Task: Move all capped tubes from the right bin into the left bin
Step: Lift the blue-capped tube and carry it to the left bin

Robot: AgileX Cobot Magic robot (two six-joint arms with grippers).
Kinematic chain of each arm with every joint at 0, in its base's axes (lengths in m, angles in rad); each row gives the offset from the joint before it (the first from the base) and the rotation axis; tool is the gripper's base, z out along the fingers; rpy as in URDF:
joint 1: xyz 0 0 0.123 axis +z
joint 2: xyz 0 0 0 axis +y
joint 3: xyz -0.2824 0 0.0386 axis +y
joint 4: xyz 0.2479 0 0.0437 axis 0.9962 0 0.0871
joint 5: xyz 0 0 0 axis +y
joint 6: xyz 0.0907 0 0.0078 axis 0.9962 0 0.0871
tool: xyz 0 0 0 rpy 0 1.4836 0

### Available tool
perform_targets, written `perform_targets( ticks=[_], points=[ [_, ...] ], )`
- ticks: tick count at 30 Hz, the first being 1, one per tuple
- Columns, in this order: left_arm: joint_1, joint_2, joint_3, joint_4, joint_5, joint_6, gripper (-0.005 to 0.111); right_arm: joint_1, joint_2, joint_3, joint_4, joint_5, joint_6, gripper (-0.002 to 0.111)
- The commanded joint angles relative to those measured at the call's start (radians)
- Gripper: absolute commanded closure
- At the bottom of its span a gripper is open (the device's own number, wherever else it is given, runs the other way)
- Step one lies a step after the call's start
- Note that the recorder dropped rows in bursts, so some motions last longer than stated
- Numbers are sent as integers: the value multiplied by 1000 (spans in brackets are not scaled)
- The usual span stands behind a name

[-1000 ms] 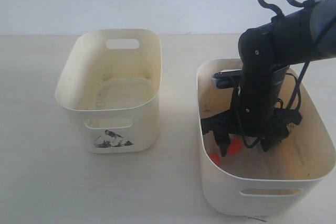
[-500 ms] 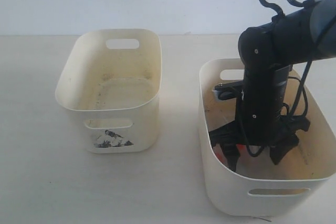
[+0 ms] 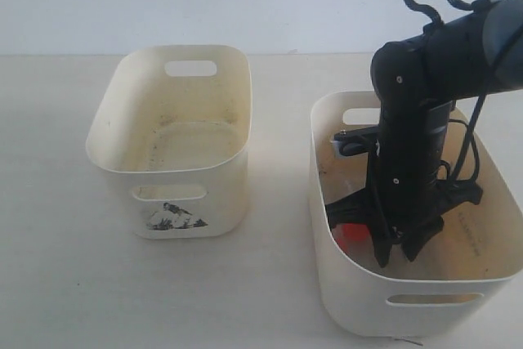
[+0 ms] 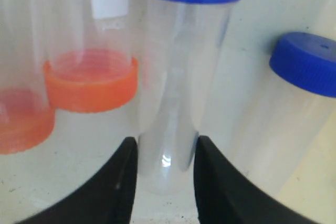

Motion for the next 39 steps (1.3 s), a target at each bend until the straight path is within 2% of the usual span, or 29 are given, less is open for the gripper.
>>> perform_targets(
  ticks=[1, 11, 28, 34, 39],
  points=[
    [-4, 0, -4, -3, -2, -10, 102, -4, -5, -4, -15, 2, -7, 108],
    [-4, 0, -4, -3, -2, -10, 102, -4, -41, -4, -15, 17, -10, 108],
    [-4, 0, -4, -3, -2, -10, 102, -4, -378, -4, -21, -8, -10, 108],
    [-4, 0, -4, -3, -2, -10, 102, -4, -473, -4, -15, -149, -35, 108],
    [-4, 0, -4, -3, -2, -10, 102, 24, -506, -4, 193, -375, -226, 108]
  ],
)
